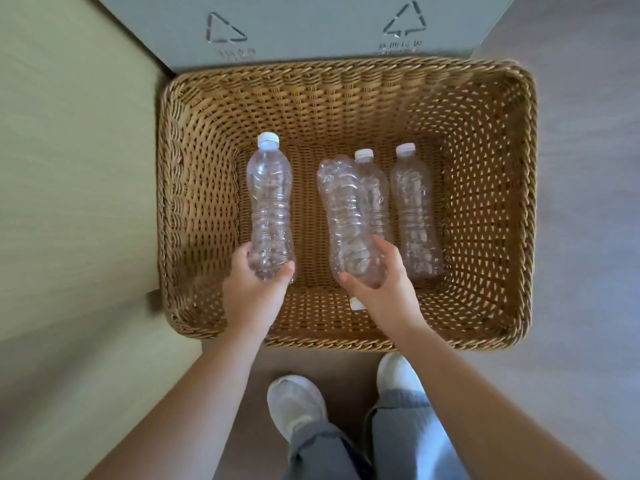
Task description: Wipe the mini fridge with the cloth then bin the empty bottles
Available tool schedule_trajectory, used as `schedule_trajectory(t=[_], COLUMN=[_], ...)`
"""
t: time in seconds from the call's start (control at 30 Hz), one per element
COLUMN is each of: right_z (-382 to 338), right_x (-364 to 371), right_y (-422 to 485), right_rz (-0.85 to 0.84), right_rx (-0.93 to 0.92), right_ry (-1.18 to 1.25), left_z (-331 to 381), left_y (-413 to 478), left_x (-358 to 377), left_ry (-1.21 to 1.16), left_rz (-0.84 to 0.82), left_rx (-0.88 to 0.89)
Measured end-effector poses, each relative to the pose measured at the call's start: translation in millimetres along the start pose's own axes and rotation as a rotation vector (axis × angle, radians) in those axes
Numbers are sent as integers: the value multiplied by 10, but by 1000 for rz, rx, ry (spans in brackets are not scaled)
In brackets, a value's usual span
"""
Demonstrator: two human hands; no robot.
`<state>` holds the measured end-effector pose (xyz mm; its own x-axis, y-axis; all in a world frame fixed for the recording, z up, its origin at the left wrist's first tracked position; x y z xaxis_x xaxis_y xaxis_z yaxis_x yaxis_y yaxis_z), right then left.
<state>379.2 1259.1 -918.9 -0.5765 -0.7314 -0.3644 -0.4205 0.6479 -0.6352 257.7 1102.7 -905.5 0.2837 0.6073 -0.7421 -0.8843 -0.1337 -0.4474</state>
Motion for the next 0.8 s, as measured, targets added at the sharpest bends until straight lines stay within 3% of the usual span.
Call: schedule_trajectory(t=[0.27,0.53,0.8], right_z=[283,383,521], right_x=[471,712,732], right_y=[465,623,699], right_rz=[-22,-26,-46], right_rx=[73,80,194], right_ry=[15,-7,-85], left_z=[-381,-387,-384], left_y=[405,600,648], left_x=[427,655,743], left_ry=[-91,33,-8], left_rz=[-36,-67,-112], left_rx=[-127,8,5])
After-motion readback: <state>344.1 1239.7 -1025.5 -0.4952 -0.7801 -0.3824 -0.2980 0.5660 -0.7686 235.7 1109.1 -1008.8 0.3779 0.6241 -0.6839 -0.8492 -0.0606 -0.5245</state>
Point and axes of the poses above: each hand's wrist, its own y-axis towards the middle knuckle, its own x-axis out of the palm, z = x × y, the point moved 5 cm from there along y, towards the middle knuckle, and after that the axes turned 14 degrees about z, right-handed, at the moved point
